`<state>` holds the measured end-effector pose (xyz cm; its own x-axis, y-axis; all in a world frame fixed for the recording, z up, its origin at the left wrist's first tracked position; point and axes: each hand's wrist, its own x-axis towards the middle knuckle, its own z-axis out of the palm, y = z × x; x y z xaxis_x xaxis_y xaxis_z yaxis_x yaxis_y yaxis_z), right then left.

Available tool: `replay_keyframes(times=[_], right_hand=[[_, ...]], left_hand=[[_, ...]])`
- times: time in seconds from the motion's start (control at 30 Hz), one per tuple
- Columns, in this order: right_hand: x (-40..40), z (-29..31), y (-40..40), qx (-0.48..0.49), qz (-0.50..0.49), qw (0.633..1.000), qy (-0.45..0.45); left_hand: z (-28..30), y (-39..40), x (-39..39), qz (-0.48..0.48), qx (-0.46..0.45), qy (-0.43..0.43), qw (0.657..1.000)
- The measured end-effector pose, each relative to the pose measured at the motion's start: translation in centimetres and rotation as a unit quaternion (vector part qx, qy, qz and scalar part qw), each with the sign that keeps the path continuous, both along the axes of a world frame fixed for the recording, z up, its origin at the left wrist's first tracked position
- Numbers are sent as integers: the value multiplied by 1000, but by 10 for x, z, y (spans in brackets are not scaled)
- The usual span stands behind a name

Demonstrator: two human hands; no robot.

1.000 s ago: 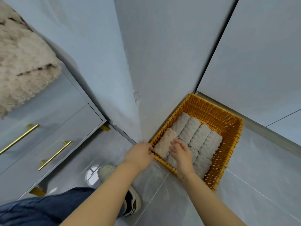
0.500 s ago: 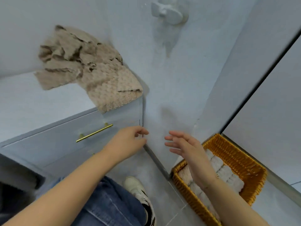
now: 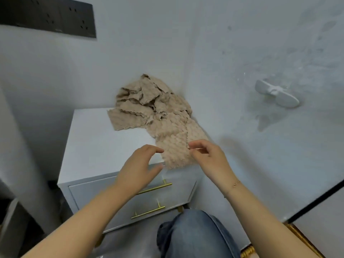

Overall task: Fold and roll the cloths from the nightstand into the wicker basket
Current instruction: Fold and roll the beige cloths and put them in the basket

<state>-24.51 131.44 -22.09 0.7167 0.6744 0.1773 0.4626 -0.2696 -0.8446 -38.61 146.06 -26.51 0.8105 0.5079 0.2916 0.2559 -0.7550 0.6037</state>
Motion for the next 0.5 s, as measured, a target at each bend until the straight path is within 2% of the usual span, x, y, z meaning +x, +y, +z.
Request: replay_keyframes(times=[0.07, 0.17, 0.33, 0.5], right_hand=[[18, -5, 12, -44, -8, 996, -78], [46, -17, 26, -135, 10, 970, -201], [79, -34, 32, -224, 21, 947, -229], [82, -44, 36, -238, 37, 919, -313]], left_hand=[[-6, 3, 12, -31, 66, 25, 997], [-11, 2, 32, -51, 132, 43, 989], [-25, 6, 49, -51, 193, 82, 977], [-29, 11, 52, -24, 254, 30, 966]])
